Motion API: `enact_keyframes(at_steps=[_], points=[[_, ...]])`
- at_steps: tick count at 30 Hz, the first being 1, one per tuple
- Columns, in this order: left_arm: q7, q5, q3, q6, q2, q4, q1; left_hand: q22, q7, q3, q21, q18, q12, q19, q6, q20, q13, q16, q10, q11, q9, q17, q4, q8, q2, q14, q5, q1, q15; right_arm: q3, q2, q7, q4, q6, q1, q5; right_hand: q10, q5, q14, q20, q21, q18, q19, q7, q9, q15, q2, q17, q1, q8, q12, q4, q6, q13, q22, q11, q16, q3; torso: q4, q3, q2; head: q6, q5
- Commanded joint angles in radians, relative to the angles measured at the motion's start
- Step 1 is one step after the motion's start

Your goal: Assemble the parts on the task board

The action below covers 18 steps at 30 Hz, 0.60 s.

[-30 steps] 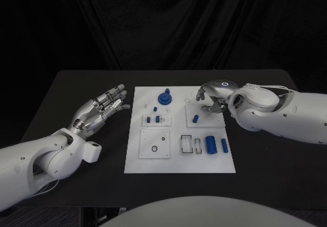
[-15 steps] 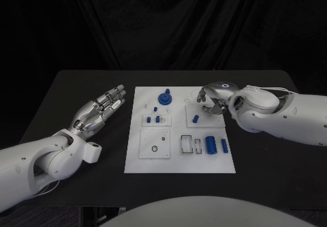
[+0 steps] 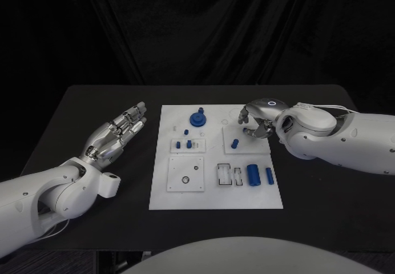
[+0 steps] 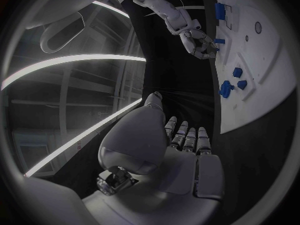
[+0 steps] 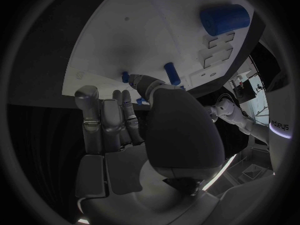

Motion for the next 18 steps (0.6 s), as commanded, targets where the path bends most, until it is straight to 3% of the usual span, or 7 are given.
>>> enact_keyframes(at_steps=[1,2,7,18], points=[[0.256,0.005,0.001,0.015,0.004,-0.001,-0.003,-0.001,0.002,0.003,-0.003,-0.007,-0.002,0.0,-0.009,0.021,0.0,-0.004,0.001,0.017,-0.001,-0.001,-0.012,-0.003,0.013,0.001,0.012,0.005,0.019,0.0,0.001,-0.017,-0.005,0.0,-0.003,0.009,0.012,0.007,0.003,-0.001,0.001,0.001,0.009,-0.002,0.007,0.005,0.0,-0.003,-0.011,0.011,0.003,-0.003,0.018,-0.008,0.083,0.001,0.007,0.008,-0.0003,-0.001,-0.001,-0.002,-0.001],[0.255,0.005,0.001,0.018,0.004,-0.002,-0.003,-0.001,0.006,0.006,-0.003,-0.005,0.001,0.0,-0.008,0.035,0.001,-0.004,0.002,0.026,-0.001,-0.001,-0.017,-0.003,0.016,0.001,0.016,0.01,0.029,0.0,0.001,-0.016,-0.005,-0.001,-0.004,0.011,0.019,0.009,0.004,-0.002,0.001,0.001,0.011,-0.004,0.01,0.004,0.001,-0.005,-0.011,0.015,0.003,-0.005,0.025,-0.012,0.083,0.0,0.008,0.011,-0.0008,-0.0009,-0.001,-0.002,-0.001],[0.248,0.005,0.001,0.028,0.005,-0.004,-0.004,-0.001,0.01,0.012,-0.003,0.0,0.006,0.0,-0.008,0.054,0.001,-0.004,0.002,0.037,-0.001,-0.001,-0.026,-0.003,0.021,0.001,0.022,0.018,0.043,0.001,0.007,-0.012,-0.012,-0.007,-0.014,0.022,0.035,0.016,0.007,-0.004,0.006,0.001,0.017,-0.004,0.018,0.002,0.005,-0.005,-0.012,0.025,0.004,-0.008,0.043,-0.023,0.085,-0.003,0.012,0.018,-0.0011,-0.0015,0.0,-0.003,0.0],[0.238,0.005,0.001,0.035,0.005,-0.01,-0.006,-0.001,0.024,0.019,-0.003,0.004,0.01,0.0,0.001,0.065,0.002,-0.004,0.001,0.044,0.0,-0.001,-0.039,-0.001,0.022,0.001,0.033,0.026,0.049,0.001,0.015,0.002,-0.03,-0.034,-0.028,0.026,0.055,0.023,0.022,-0.007,0.034,-0.005,0.037,-0.005,0.025,-0.001,0.012,0.008,-0.015,0.03,0.005,-0.011,0.054,-0.037,0.093,-0.006,0.029,0.026,0.0013,-0.0005,0.001,-0.002,-0.001]])
